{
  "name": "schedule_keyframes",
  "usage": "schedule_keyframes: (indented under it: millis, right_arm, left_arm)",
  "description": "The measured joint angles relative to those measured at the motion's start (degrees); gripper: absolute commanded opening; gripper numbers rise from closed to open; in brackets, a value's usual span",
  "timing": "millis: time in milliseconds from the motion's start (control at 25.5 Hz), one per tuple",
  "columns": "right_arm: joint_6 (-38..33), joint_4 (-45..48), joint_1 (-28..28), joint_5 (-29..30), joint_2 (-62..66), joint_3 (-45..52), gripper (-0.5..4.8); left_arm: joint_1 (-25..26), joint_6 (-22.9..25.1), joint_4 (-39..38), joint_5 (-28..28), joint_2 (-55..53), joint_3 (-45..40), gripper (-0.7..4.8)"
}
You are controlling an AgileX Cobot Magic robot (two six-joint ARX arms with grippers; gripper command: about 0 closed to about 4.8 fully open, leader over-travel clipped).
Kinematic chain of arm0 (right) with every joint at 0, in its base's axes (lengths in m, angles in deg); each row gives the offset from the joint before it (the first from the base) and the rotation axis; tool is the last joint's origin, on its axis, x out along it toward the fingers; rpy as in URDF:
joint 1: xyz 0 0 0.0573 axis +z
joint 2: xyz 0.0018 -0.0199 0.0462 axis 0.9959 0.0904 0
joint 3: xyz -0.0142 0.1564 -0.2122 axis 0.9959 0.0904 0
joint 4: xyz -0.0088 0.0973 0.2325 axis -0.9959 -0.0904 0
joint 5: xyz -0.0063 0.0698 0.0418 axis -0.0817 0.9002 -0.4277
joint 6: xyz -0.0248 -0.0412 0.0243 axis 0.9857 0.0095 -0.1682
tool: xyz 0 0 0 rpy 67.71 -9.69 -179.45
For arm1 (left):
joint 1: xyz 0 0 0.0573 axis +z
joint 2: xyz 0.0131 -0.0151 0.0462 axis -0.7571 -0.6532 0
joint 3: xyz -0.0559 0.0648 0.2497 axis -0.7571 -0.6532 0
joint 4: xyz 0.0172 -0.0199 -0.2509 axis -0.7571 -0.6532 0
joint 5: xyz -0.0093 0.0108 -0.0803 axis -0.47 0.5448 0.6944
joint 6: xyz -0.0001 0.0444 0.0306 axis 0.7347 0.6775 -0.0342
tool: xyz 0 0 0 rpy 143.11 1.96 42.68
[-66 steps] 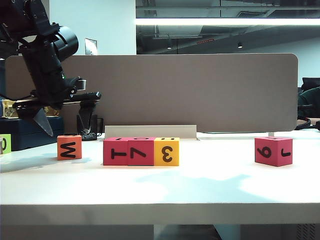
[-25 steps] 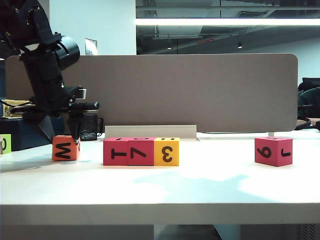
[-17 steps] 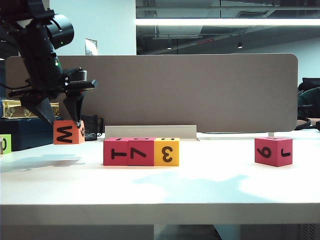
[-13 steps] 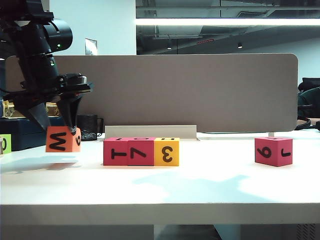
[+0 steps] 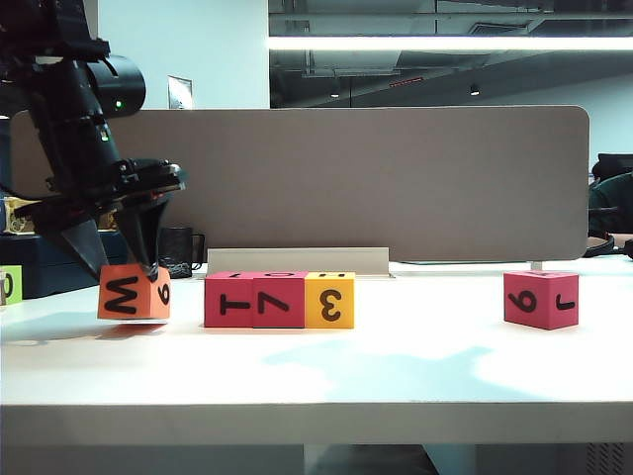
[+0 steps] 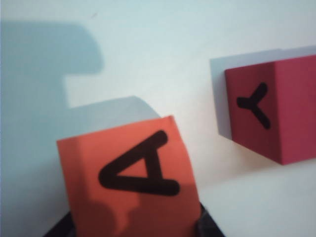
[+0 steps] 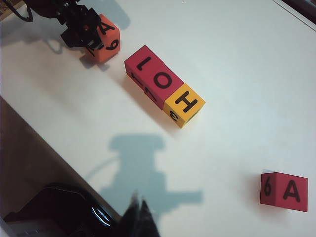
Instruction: Select the appropriate blocks from the scattered letter blocks on the table and arrange them in a row to spell out "ALOHA".
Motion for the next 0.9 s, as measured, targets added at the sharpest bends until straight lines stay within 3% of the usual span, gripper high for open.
schedule_keyframes:
  millis: [393,550,746,903]
  right_arm:
    - [0.00,-0.04,0.02,0.00,0.00,0.00,-0.01]
    - [0.00,-0.11,0.50,0.02,0.00,0.00,-0.01]
    - [0.00,-0.13,0.61,-0.02,0.00,0.00,-0.01]
    - [0.00,-0.13,0.72,0.02,0.02,0.00,-0.01]
  left_arm:
    - [-1.99,0.00,1.62,1.49,-0.96,0.00,2.50]
    - [-2.14,-0.02,1.62,1.51,-0.96,0.00,3.65]
    - [-2.14,-0.09,1.62,1.31,-0.98,-0.02,3.85]
    - [-2.14,-0.09,1.60,1.36,-0.98,-0.02,4.49]
